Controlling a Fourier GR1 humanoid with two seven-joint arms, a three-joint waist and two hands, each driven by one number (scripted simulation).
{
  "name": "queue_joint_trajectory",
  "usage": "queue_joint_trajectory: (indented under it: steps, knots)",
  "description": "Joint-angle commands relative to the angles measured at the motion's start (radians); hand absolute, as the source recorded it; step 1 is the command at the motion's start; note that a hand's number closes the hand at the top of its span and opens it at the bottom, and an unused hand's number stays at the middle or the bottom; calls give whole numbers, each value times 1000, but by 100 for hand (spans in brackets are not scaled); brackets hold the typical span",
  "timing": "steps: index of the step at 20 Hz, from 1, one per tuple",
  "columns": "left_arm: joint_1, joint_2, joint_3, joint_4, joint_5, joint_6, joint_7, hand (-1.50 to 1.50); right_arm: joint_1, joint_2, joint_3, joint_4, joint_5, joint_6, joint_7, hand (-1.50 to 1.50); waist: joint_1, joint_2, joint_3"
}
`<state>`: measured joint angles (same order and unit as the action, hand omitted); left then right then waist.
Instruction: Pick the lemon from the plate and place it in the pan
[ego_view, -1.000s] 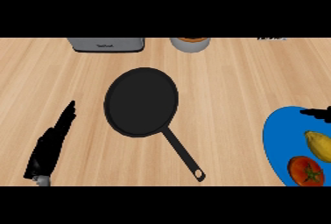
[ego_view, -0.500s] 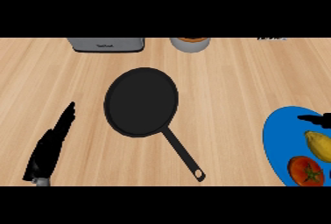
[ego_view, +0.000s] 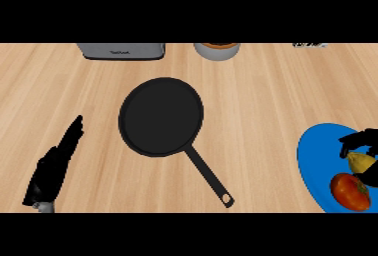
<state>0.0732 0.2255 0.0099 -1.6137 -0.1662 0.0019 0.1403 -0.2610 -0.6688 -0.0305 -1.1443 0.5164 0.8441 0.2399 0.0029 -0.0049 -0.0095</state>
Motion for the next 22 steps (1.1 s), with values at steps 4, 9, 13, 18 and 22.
queue_joint_trajectory:
  steps: [4, 9, 13, 18, 22]
  knots:
    - [-55, -7, 23, 19, 1, -9, 39, 0, 5, 56, -44, -9, -47, 56, 22, 150, -6, 4, 9]
    - [-54, -16, -55, 7, -13, -49, -6, 0, -305, 114, 201, -43, 116, -7, -107, 150, 123, 32, 13]
    - [-75, -30, -66, 8, -26, -37, -9, 0, -434, 124, 277, 12, 211, -125, -229, 150, 137, 40, 15]
    - [-67, -35, -55, 29, -27, -25, -1, 0, -514, 167, 225, 64, 237, -411, -419, 150, 104, 37, 15]
    - [-39, -17, -41, 28, -17, -36, -44, 0, -565, 227, 161, 46, 211, -621, -559, 150, 100, 32, 14]
